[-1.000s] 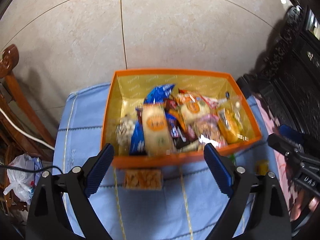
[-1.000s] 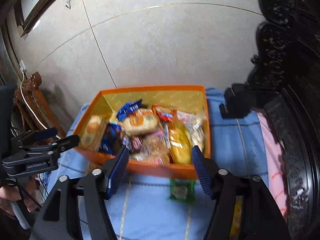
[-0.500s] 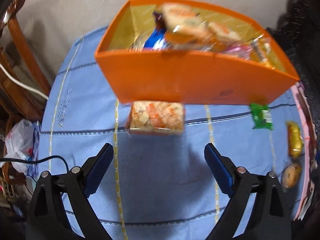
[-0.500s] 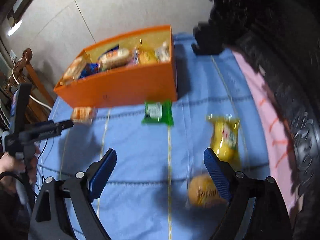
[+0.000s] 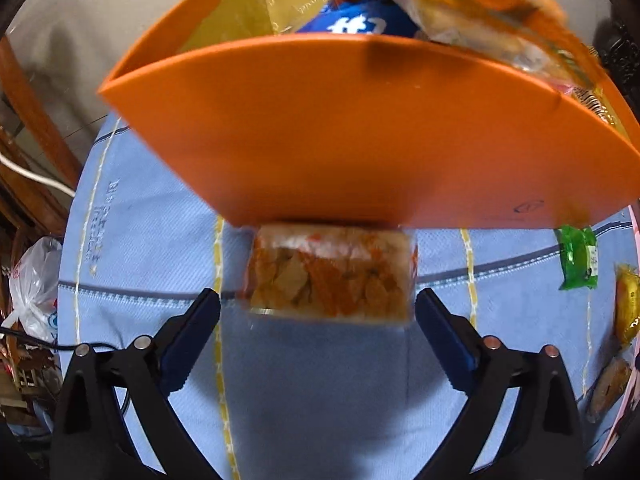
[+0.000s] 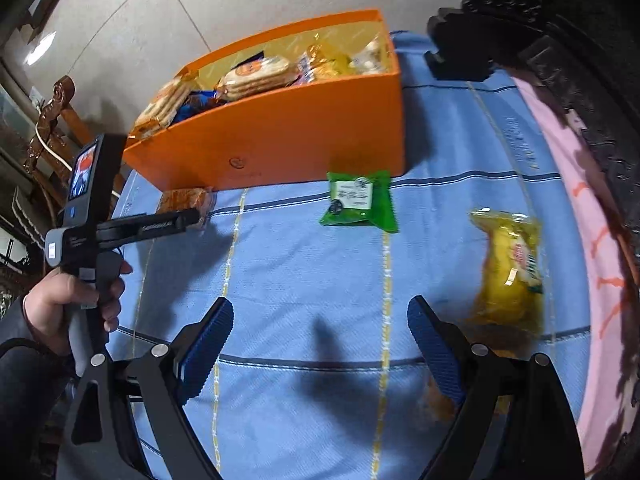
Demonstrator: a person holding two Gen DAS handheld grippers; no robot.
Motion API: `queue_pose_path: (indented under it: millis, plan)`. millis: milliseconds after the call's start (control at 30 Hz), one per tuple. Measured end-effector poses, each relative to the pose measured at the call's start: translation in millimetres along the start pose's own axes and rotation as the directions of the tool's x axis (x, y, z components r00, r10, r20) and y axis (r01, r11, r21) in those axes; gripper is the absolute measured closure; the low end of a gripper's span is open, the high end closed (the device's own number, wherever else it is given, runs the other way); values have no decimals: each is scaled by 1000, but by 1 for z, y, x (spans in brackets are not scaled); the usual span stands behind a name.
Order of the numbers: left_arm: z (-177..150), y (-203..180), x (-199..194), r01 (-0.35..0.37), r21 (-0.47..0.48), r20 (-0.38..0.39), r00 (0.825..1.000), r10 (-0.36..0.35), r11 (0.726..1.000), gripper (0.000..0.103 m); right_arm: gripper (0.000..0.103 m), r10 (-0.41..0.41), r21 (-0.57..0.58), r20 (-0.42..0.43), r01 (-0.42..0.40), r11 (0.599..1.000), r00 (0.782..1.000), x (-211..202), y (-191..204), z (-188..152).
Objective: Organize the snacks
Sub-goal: 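Grasp the clear cracker pack with the left gripper while the right grasps the yellow bun bag, then lower the cracker pack and yellow bun bag into the orange box, open both grippers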
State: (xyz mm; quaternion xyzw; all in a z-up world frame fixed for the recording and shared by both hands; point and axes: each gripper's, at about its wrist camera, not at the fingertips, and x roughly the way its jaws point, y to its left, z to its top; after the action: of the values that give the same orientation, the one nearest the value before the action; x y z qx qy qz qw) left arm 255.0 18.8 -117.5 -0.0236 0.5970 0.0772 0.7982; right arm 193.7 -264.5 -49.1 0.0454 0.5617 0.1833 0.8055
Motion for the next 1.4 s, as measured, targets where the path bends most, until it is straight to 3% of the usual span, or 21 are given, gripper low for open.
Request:
queue_pose_path:
  millis: [167,200,267,600,700,800,967,1133,1167,1200,1233,1300,1400]
  plan:
    - [8,3,12,31,-17,-3,1000,-31,999,7,14,17,-22,-28,-17,1000,999,15,11,3]
    - [7,3,12,47,-12,7,999,-47,999,22,14,16,-26,-30,-17,1000,999,17,12,4]
    - [5,2,10,41,4,17,999,-41,999,27,14,12,-29,-32,-13,999,999,18,14,4]
    - [-47,10,-17,76,-4,0,997,-76,997,27,14,-88,49,28,86,995,996,-14,-27,-10]
    - [-64,13,-25,89,-15,-6,996,-89,996,27,14,-171,72,40,168,983,984,-23,-47,-19]
    - [-73,14,-27,102,-34,-23,994,-103,994,27,14,-274,108,77,265,958,959,-32,-71,-20]
    - [-84,15,-33,110,-38,-30,993,-111,993,27,14,-366,107,55,359,927,929,-17,-99,-10]
    - [-81,10,-37,121,-23,-20,992,-122,992,26,15,-341,117,-7,340,933,940,17,-118,5]
    - [-78,8,-40,124,-16,-17,992,-124,992,26,18,-336,119,-26,337,934,941,24,-118,7]
    - [-78,6,-43,124,-11,-14,992,-124,992,26,46,-314,126,-55,319,939,948,31,-119,9]
    - [-77,5,-45,123,-7,-10,992,-123,992,26,57,-289,137,-71,297,945,955,35,-120,10]
    - [-75,3,-48,126,1,-1,992,-126,992,26,63,-265,123,-61,270,955,962,31,-113,12]
    - [-77,-2,-60,137,-2,12,991,-137,991,26,64,-187,98,36,182,978,982,-2,-85,13]
